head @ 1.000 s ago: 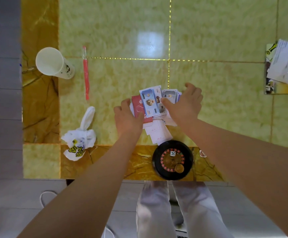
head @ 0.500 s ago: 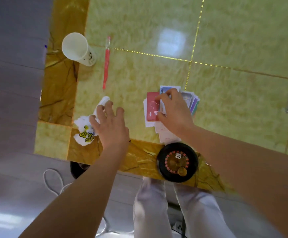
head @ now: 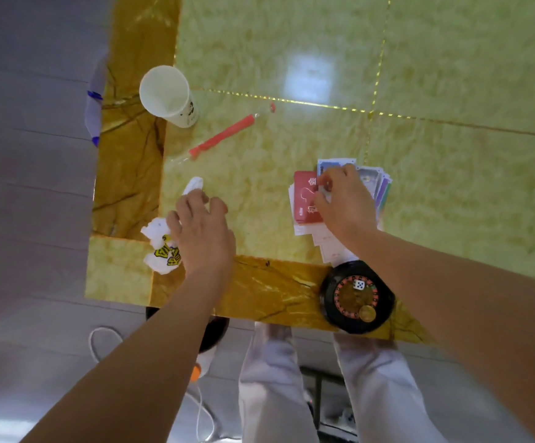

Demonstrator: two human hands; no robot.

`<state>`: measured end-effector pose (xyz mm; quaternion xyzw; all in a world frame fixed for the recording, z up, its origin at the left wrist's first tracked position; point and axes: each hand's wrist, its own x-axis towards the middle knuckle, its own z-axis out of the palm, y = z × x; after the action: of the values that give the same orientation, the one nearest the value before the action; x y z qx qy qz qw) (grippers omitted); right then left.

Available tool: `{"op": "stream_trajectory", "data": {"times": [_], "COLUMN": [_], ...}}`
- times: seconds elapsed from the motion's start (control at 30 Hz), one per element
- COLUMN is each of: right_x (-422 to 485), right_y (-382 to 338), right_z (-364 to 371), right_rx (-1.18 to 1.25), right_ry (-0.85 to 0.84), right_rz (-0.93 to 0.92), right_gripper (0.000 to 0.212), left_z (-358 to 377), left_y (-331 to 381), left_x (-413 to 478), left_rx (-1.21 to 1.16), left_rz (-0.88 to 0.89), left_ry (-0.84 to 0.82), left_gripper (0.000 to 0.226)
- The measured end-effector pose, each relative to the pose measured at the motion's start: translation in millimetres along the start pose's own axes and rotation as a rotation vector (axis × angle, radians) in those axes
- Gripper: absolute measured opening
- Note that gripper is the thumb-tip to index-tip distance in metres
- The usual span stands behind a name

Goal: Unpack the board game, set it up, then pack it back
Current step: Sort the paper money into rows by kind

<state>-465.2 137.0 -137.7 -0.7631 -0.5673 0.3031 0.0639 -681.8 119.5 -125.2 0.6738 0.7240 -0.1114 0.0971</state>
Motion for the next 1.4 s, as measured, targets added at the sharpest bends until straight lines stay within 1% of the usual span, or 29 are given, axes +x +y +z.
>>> {"op": "stream_trajectory", "data": {"times": [0.07,0.1,0.17,0.2,0.27,0.33,0.4,0.47,0.6,0.7,0.8,0.97,1.03,1.17,1.3,1.37,1.4], "right_x": [1,1,2,3,4,6,10,15,24,28,30,24,24,27,30,31,31], "right_y": [3,5,11,14,19,22,24,23,22,26,29,33,38,44,37,34,34], "right_z": [-4,-6,-10,-12,-16,-18,-16,-11,-5,-6,-4,-4,-10,-25,-18,-16,-18], "right_rx": [0.034,0.044,0.002,-0.042,-0.064,0.004,0.082,0.119,0.232,0.228,0.188,0.306,0.333,0.399,0.407,0.380,0.364], "right_ry": [0.110,0.169,0.300,0.322,0.256,0.147,0.053,-0.014,0.025,0.023,-0.019,0.055,0.039,-0.048,-0.114,-0.109,-0.080], "right_rz": [0.116,0.162,0.290,0.371,0.566,0.736,0.840,0.868,0.853,0.756,0.648,0.585,0.528,0.458,0.388,0.360,0.352], "right_gripper": [0.021,0.026,0.045,0.057,0.084,0.107,0.119,0.122,0.109,0.101,0.086,0.063,0.054,0.040,0.024,0.018,0.018], "left_z": [-3,-5,-7,-8,-10,-7,-2,3,6,6,8,5,4,2,2,2,2], "left_y": [13,22,41,49,67,84,95,100,107,107,106,109,108,110,110,108,108], "left_x": [9,11,18,20,24,26,26,25,23,25,26,26,27,25,24,24,24], "left_rx": [-0.149,-0.228,-0.368,-0.430,-0.508,-0.521,-0.502,-0.486,-0.461,-0.432,-0.421,-0.401,-0.397,-0.392,-0.393,-0.384,-0.379], "left_rz": [0.106,0.146,0.221,0.245,0.321,0.400,0.445,0.474,0.500,0.528,0.563,0.556,0.564,0.546,0.545,0.557,0.563], "left_ry": [0.023,0.017,-0.039,-0.060,-0.087,-0.147,-0.205,-0.222,-0.237,-0.234,-0.216,-0.223,-0.220,-0.236,-0.254,-0.263,-0.265], "left_gripper": [0.033,0.032,0.031,0.031,0.030,0.027,0.030,0.035,0.039,0.039,0.036,0.034,0.034,0.036,0.037,0.038,0.039]}}
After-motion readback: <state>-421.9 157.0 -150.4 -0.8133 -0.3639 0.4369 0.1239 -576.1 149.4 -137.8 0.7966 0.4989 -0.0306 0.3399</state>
